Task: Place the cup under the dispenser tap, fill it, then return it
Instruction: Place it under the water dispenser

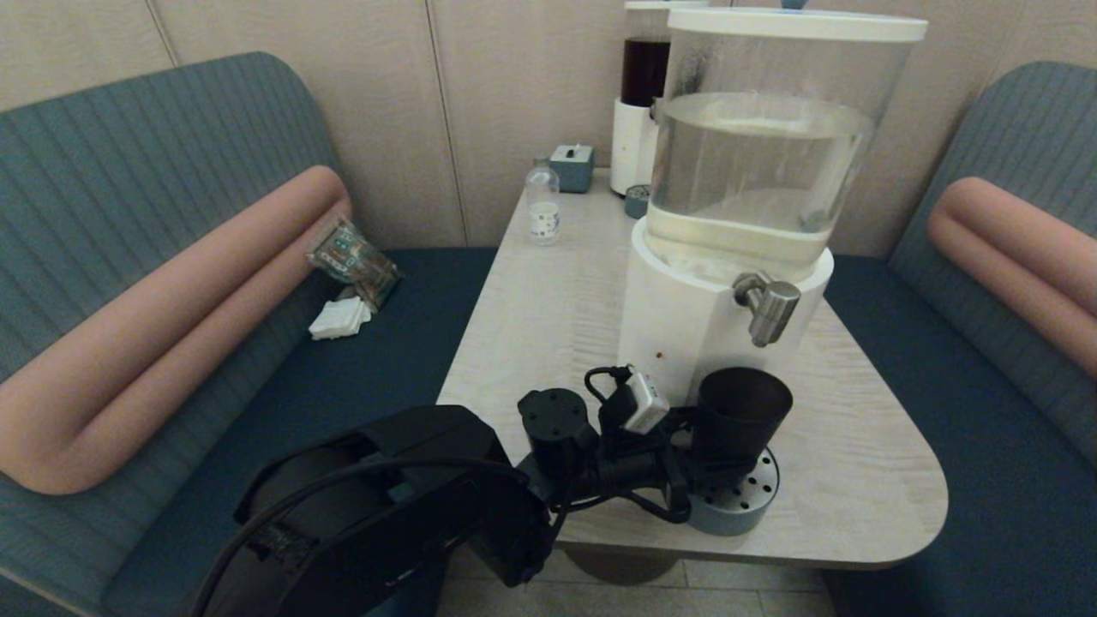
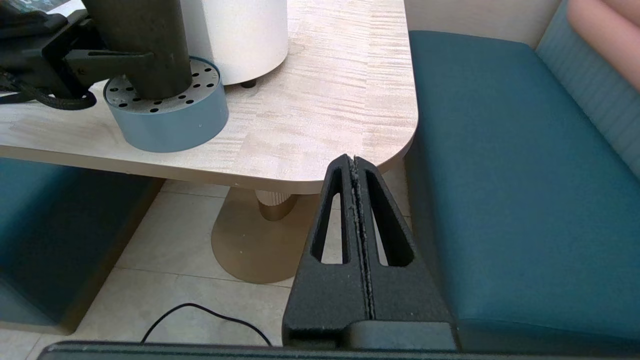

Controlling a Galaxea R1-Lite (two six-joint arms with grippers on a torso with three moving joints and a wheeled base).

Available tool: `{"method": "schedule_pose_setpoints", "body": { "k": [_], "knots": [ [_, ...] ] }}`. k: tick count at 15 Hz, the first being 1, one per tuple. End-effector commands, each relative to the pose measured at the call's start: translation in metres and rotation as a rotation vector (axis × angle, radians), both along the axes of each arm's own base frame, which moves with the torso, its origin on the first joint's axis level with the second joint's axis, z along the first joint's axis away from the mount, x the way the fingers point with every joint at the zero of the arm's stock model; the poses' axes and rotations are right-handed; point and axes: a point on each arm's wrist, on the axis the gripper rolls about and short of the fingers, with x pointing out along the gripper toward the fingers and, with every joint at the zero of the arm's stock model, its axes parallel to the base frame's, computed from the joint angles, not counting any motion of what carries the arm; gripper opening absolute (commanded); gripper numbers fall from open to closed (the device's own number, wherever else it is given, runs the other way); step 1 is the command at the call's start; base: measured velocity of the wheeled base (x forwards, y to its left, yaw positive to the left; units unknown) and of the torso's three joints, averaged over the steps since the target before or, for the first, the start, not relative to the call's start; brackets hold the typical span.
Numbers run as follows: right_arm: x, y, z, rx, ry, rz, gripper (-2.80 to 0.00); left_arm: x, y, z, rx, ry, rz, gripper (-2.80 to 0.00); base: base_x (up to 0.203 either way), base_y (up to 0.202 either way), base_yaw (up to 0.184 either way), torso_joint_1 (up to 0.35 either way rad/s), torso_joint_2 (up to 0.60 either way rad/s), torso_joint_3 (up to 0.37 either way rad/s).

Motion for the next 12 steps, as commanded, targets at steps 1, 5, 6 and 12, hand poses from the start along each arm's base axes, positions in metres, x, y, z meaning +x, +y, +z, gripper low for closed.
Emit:
{"method": "schedule_pose_setpoints", "body": {
  "k": [1,5,6,12],
  "knots": [
    [0.001,0.000,-0.004,0.000,0.011,0.000,-2.80,0.000,-0.002,-0.002,-0.003,-0.006,-0.005,-2.80,0.000,0.000,0.000,0.000,0.00,0.000],
    [0.001,0.000,-0.004,0.000,0.010,0.000,-2.80,0.002,-0.004,0.002,-0.018,-0.024,-0.007,0.00,0.000,0.000,0.000,0.000,0.00,0.000],
    [0.001,0.000,-0.004,0.000,0.011,0.000,-2.80,0.002,-0.004,0.004,-0.021,-0.029,-0.007,0.00,0.000,0.000,0.000,0.000,0.00,0.000],
    [0.001,0.000,-0.004,0.000,0.012,0.000,-2.80,-0.007,-0.006,0.020,-0.037,-0.038,0.002,0.00,0.000,0.000,0.000,0.000,0.00,0.000]
  ]
}}
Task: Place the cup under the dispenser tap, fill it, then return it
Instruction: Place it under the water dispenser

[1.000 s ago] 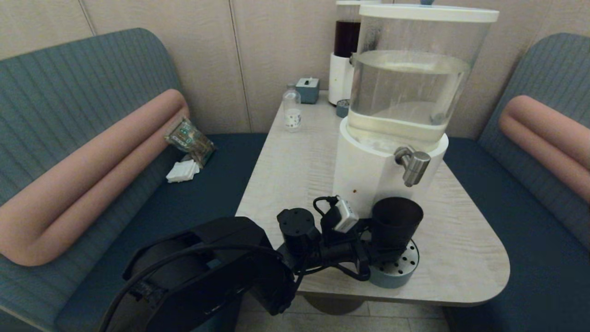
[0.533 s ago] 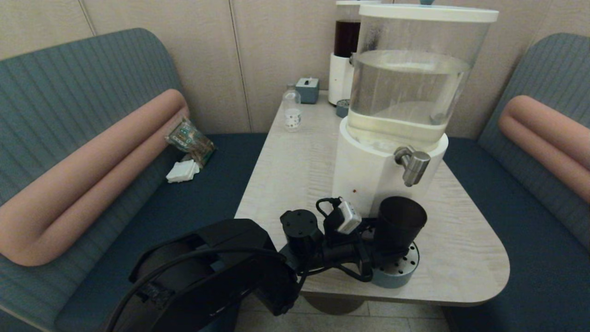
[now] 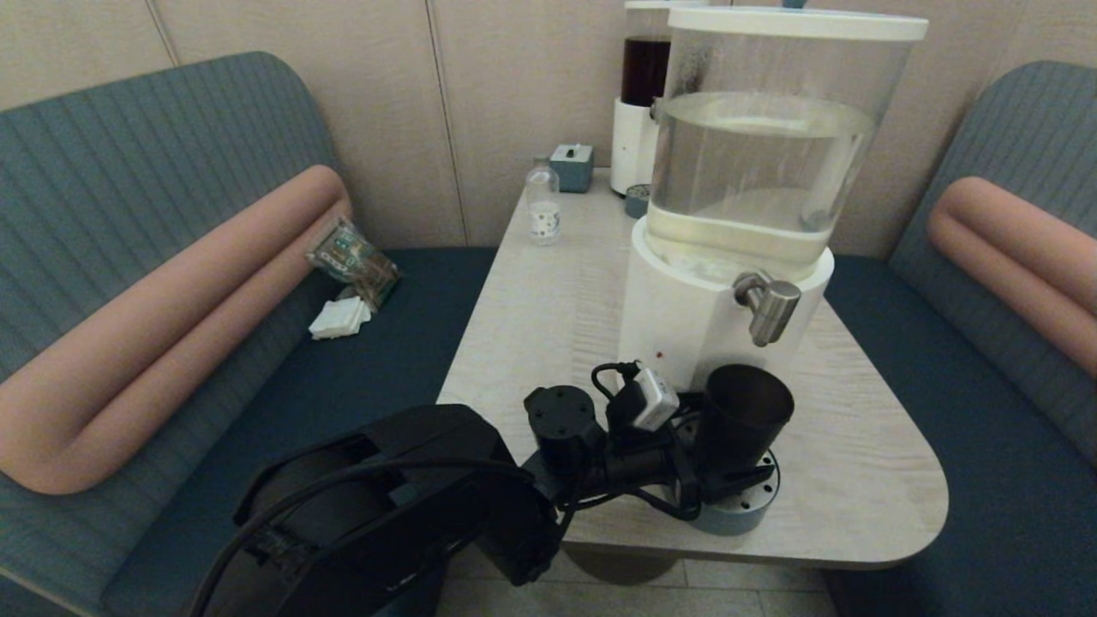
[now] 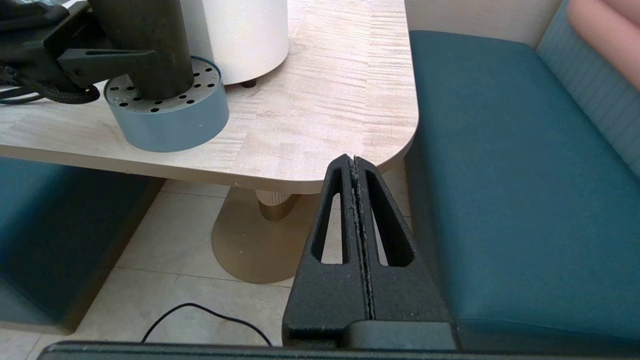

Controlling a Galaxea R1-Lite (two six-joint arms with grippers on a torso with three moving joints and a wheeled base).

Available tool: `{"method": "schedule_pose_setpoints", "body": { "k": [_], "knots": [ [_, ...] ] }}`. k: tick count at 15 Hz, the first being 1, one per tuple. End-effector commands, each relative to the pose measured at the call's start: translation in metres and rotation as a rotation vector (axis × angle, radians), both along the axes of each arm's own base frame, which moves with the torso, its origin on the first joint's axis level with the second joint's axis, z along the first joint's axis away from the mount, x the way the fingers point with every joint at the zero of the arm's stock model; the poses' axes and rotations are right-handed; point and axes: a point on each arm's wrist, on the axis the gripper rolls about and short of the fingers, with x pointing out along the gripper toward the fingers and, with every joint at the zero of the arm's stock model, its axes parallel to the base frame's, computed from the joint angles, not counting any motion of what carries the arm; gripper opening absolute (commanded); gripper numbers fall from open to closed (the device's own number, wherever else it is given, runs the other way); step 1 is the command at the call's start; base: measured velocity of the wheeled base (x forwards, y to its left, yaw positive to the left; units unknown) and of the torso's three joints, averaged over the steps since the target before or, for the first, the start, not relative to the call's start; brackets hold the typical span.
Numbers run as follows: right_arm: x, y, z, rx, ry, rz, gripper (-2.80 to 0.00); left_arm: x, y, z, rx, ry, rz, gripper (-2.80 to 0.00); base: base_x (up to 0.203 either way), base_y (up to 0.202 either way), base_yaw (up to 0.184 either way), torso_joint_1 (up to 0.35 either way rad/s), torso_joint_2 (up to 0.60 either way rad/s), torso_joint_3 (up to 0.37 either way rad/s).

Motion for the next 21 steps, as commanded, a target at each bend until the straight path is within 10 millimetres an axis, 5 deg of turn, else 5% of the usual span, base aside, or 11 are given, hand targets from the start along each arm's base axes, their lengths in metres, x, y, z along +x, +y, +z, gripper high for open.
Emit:
{"method": "schedule_pose_setpoints", "body": {
  "k": [1,13,21],
  "knots": [
    [0.001,0.000,-0.004,0.000,0.010,0.001,-2.80,-0.005,0.002,0.009,-0.009,-0.011,-0.005,0.00,0.000,0.000,0.000,0.000,0.00,0.000],
    [0.001,0.000,-0.004,0.000,0.010,0.001,-2.80,-0.036,0.032,0.015,0.083,0.033,0.012,0.00,0.000,0.000,0.000,0.000,0.00,0.000],
    [0.001,0.000,-0.004,0.000,0.010,0.001,-2.80,-0.032,0.039,0.014,0.085,0.053,0.079,0.00,0.000,0.000,0.000,0.000,0.00,0.000]
  ]
}}
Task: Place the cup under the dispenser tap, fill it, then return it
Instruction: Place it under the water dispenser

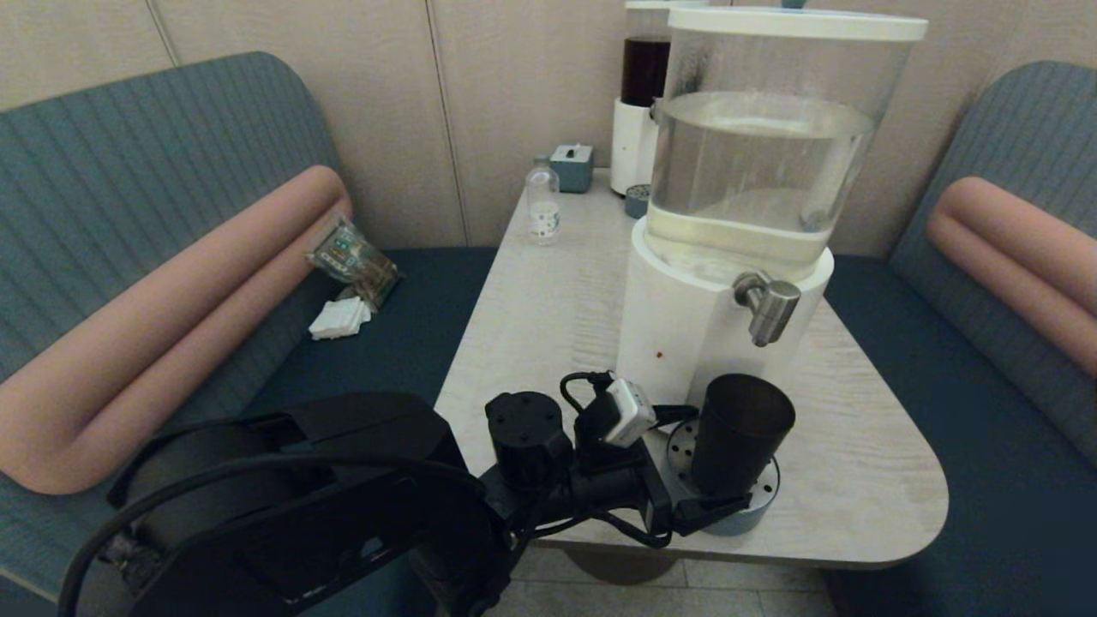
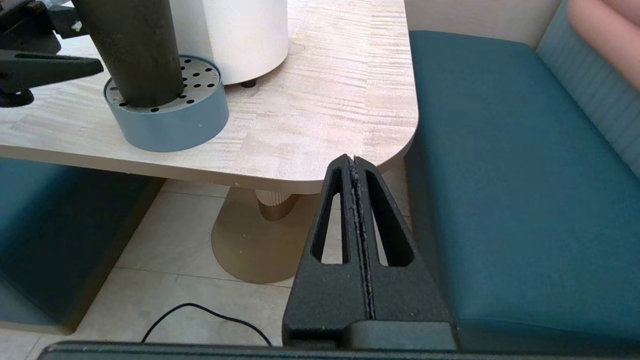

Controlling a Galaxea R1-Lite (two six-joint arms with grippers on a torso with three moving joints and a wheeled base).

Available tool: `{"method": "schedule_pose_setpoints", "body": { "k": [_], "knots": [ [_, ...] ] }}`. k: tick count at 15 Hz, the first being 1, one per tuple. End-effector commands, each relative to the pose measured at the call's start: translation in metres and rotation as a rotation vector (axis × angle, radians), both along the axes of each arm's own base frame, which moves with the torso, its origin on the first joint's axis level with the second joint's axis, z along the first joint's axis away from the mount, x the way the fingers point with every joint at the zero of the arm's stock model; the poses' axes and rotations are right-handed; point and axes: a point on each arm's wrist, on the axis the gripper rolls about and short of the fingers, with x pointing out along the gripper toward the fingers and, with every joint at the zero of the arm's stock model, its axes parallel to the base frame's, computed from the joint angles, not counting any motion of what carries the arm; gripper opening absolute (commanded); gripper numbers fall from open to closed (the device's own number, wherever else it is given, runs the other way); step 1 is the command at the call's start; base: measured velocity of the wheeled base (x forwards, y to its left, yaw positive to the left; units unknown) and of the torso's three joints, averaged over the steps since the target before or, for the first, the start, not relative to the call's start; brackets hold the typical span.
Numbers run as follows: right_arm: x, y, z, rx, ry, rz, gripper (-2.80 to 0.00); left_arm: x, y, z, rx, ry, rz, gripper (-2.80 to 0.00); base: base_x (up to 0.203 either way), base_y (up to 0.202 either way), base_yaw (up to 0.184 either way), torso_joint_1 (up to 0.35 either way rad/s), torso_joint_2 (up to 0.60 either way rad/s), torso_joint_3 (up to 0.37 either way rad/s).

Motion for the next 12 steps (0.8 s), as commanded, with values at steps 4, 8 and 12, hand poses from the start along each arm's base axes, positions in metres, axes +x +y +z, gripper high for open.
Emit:
{"method": "schedule_pose_setpoints", "body": {
  "k": [4,8,12],
  "knots": [
    [0.001,0.000,-0.004,0.000,0.011,0.000,-2.80,0.012,0.012,-0.001,-0.005,-0.002,0.054,0.00,0.000,0.000,0.000,0.000,0.00,0.000],
    [0.001,0.000,-0.004,0.000,0.011,0.000,-2.80,0.005,0.020,0.003,0.008,0.011,0.058,0.00,0.000,0.000,0.000,0.000,0.00,0.000],
    [0.001,0.000,-0.004,0.000,0.010,0.000,-2.80,-0.024,0.038,0.012,0.051,0.052,0.044,-2.80,0.000,0.000,0.000,0.000,0.00,0.000]
  ]
}}
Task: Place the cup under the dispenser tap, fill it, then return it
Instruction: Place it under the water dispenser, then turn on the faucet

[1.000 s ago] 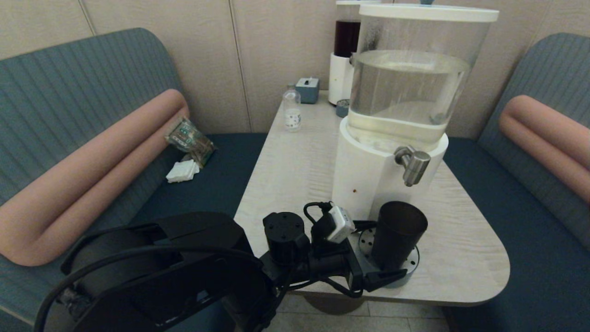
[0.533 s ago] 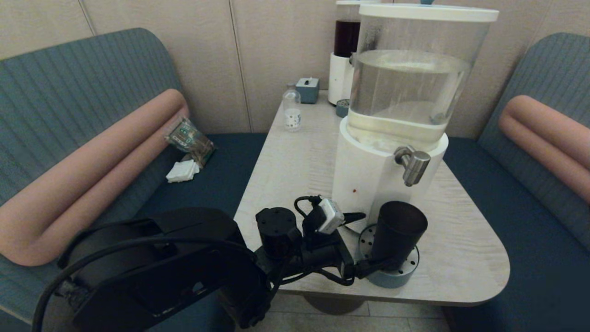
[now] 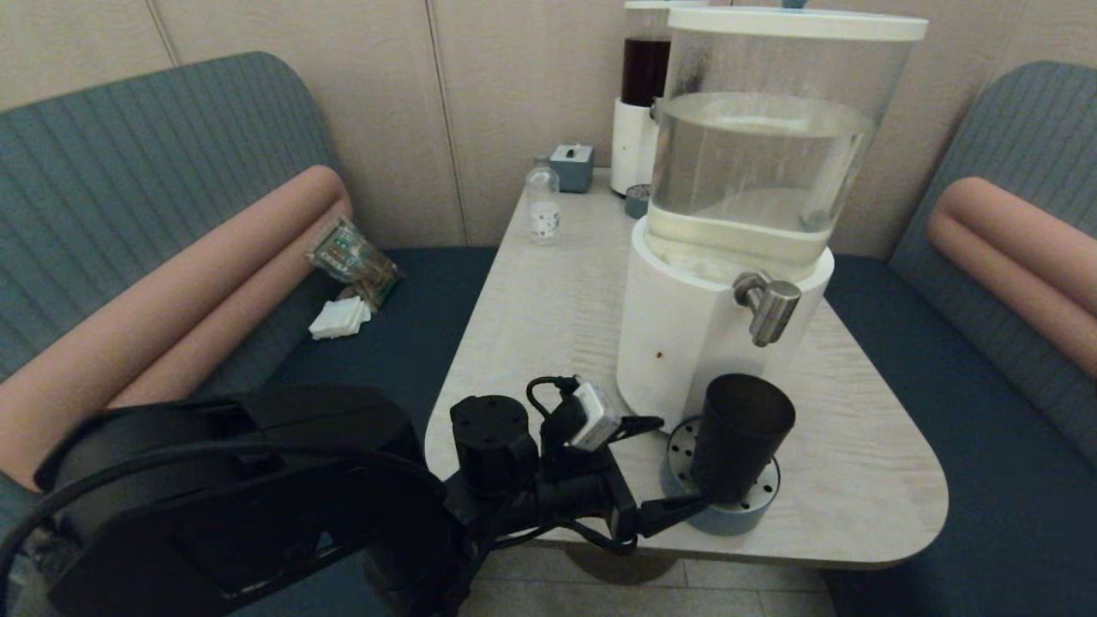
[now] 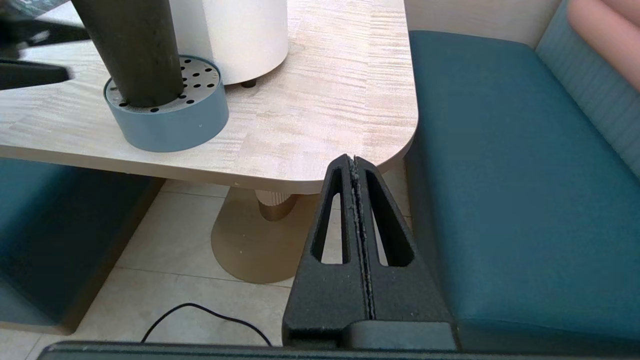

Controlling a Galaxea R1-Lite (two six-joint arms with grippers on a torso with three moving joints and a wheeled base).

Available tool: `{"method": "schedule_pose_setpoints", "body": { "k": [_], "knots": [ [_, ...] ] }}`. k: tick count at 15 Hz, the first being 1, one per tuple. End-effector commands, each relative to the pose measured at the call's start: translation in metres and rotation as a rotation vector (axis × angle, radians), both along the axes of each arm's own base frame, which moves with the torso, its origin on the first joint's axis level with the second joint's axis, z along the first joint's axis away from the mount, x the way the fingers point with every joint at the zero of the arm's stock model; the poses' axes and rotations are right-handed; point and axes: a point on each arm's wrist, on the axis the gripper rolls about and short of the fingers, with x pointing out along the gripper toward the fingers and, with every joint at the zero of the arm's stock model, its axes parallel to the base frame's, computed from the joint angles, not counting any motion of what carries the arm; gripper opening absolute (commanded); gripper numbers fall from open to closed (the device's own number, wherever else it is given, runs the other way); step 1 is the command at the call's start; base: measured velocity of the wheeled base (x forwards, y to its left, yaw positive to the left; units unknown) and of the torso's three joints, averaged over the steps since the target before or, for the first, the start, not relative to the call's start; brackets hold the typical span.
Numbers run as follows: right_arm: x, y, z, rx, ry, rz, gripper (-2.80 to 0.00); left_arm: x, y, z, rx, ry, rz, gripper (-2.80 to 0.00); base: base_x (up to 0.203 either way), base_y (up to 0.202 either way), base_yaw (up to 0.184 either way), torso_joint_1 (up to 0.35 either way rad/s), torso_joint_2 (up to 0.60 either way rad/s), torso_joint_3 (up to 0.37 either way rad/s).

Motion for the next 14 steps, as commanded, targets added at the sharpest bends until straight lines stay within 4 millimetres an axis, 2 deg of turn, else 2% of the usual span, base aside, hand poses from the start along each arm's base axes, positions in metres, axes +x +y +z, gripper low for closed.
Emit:
{"method": "schedule_pose_setpoints", "body": {
  "k": [1,4,7,9,14],
  "knots": [
    [0.001,0.000,-0.004,0.000,0.011,0.000,-2.80,-0.019,0.009,0.016,-0.002,-0.004,-0.019,-2.80,0.000,0.000,0.000,0.000,0.00,0.000],
    [0.001,0.000,-0.004,0.000,0.011,0.000,-2.80,-0.046,0.007,0.028,-0.003,-0.003,-0.077,-2.80,0.000,0.000,0.000,0.000,0.00,0.000],
    [0.001,0.000,-0.004,0.000,0.011,0.000,-2.80,-0.059,-0.008,0.026,-0.002,0.004,-0.132,-2.80,0.000,0.000,0.000,0.000,0.00,0.000],
    [0.001,0.000,-0.004,0.000,0.011,0.000,-2.80,-0.059,-0.016,0.018,0.006,0.014,-0.147,-2.80,0.000,0.000,0.000,0.000,0.00,0.000],
    [0.001,0.000,-0.004,0.001,0.011,0.000,-2.80,-0.042,-0.036,-0.002,0.004,0.016,-0.142,-2.80,0.000,0.000,0.000,0.000,0.00,0.000]
  ]
}}
